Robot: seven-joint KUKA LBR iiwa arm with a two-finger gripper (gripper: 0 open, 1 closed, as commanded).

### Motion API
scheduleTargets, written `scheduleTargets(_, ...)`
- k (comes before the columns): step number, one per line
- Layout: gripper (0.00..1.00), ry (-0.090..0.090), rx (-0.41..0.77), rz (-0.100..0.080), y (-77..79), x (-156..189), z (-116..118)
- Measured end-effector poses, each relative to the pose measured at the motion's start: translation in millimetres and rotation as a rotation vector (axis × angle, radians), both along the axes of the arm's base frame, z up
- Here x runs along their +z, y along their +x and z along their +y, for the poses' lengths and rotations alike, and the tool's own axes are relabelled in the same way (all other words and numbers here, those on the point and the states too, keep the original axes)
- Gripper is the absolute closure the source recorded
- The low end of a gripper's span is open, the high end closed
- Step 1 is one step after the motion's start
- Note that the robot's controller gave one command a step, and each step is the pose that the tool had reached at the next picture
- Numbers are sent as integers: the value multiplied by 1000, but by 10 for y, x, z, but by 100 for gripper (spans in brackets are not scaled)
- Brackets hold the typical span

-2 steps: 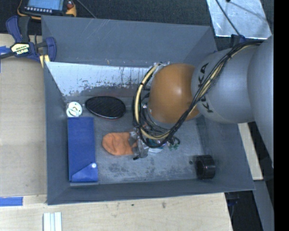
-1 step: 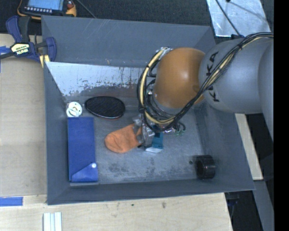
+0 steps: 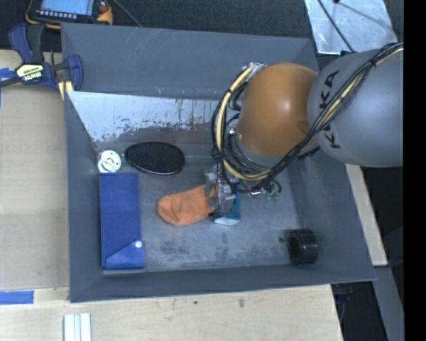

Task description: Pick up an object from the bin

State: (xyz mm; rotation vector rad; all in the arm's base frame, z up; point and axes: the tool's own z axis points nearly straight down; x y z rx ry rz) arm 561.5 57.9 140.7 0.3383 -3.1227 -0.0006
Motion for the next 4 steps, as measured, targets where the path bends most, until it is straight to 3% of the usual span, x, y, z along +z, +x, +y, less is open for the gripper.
scheduleTargets(1,100,1,91,-9,132,-30,-109)
scheduleTargets(2,100,-1,98,-4,82,-352,404)
scheduleTargets(4,100,-1,298,-4,-171,-680,917)
